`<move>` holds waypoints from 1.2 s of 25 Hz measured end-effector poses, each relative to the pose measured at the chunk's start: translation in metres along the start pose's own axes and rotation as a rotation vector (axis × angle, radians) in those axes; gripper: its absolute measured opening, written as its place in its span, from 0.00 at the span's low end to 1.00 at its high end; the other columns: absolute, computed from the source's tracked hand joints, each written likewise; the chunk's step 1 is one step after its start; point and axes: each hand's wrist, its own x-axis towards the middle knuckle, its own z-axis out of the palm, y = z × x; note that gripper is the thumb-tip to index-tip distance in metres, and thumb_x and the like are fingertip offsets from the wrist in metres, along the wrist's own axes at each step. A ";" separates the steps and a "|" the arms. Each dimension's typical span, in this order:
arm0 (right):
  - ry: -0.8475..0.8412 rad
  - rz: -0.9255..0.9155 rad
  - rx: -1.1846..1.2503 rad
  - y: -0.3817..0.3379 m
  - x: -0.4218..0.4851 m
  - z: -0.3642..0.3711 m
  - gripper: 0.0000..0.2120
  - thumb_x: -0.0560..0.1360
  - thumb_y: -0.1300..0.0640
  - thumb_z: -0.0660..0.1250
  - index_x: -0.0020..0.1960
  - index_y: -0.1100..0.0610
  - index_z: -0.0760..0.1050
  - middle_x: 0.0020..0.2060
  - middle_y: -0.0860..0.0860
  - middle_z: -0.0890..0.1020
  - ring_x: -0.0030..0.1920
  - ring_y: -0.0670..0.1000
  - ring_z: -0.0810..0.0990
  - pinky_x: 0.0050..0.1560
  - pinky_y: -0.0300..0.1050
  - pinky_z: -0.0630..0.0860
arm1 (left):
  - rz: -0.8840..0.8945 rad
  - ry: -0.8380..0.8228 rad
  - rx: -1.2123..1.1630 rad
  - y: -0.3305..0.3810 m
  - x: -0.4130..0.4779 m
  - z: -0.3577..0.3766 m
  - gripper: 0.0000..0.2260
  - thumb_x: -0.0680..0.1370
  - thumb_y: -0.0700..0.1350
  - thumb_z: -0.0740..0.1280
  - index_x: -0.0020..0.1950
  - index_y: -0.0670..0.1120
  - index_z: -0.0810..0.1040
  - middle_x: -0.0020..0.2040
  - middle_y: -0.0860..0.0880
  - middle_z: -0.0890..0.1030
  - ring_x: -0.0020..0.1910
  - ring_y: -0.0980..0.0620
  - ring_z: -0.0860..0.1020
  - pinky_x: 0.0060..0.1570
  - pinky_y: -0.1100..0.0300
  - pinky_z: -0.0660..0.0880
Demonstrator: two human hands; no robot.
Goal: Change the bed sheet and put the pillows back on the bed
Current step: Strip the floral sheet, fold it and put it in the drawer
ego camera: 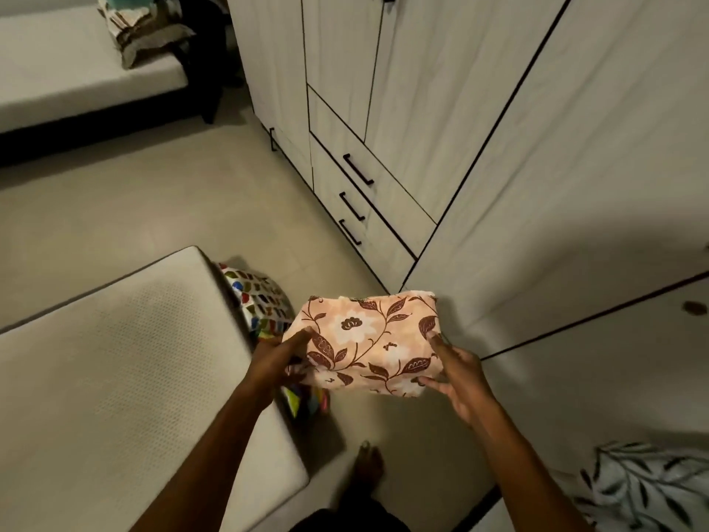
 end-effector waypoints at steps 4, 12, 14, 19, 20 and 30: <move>0.085 -0.038 0.083 -0.023 0.032 -0.010 0.20 0.73 0.48 0.79 0.56 0.62 0.82 0.48 0.56 0.89 0.50 0.55 0.89 0.49 0.52 0.85 | 0.047 0.007 -0.175 0.022 0.027 0.051 0.20 0.72 0.48 0.81 0.61 0.49 0.81 0.55 0.46 0.87 0.55 0.43 0.86 0.57 0.43 0.83; 0.037 0.110 0.362 -0.092 0.091 0.019 0.22 0.68 0.65 0.80 0.60 0.64 0.79 0.54 0.61 0.86 0.57 0.60 0.85 0.66 0.57 0.79 | 0.145 -0.017 -0.561 0.084 0.079 0.086 0.21 0.75 0.33 0.74 0.68 0.42 0.79 0.62 0.42 0.85 0.61 0.43 0.84 0.58 0.50 0.82; -0.005 0.110 0.396 -0.110 0.115 0.034 0.27 0.66 0.66 0.80 0.64 0.64 0.79 0.55 0.61 0.87 0.58 0.60 0.85 0.66 0.57 0.79 | 0.138 -0.051 -0.624 0.103 0.109 0.083 0.25 0.75 0.31 0.72 0.72 0.41 0.77 0.65 0.41 0.83 0.65 0.41 0.81 0.64 0.47 0.80; -0.212 0.167 0.413 -0.154 0.184 0.090 0.29 0.72 0.69 0.68 0.73 0.62 0.74 0.64 0.62 0.83 0.66 0.63 0.80 0.62 0.55 0.82 | 0.047 -0.027 -0.790 0.155 0.187 0.066 0.32 0.69 0.27 0.69 0.73 0.40 0.75 0.67 0.38 0.81 0.67 0.37 0.80 0.66 0.40 0.77; -0.236 0.210 0.406 -0.162 0.194 0.101 0.28 0.72 0.70 0.66 0.73 0.62 0.74 0.65 0.63 0.82 0.67 0.65 0.79 0.63 0.57 0.81 | 0.027 -0.017 -0.793 0.166 0.203 0.061 0.32 0.68 0.27 0.68 0.73 0.39 0.75 0.67 0.38 0.81 0.67 0.37 0.79 0.67 0.39 0.76; -0.249 0.203 0.268 -0.255 0.270 0.179 0.18 0.79 0.53 0.71 0.69 0.54 0.78 0.62 0.59 0.84 0.62 0.63 0.83 0.67 0.67 0.75 | -0.098 -0.207 -0.592 0.288 0.327 0.039 0.24 0.75 0.34 0.70 0.72 0.38 0.76 0.67 0.38 0.81 0.65 0.38 0.81 0.59 0.42 0.82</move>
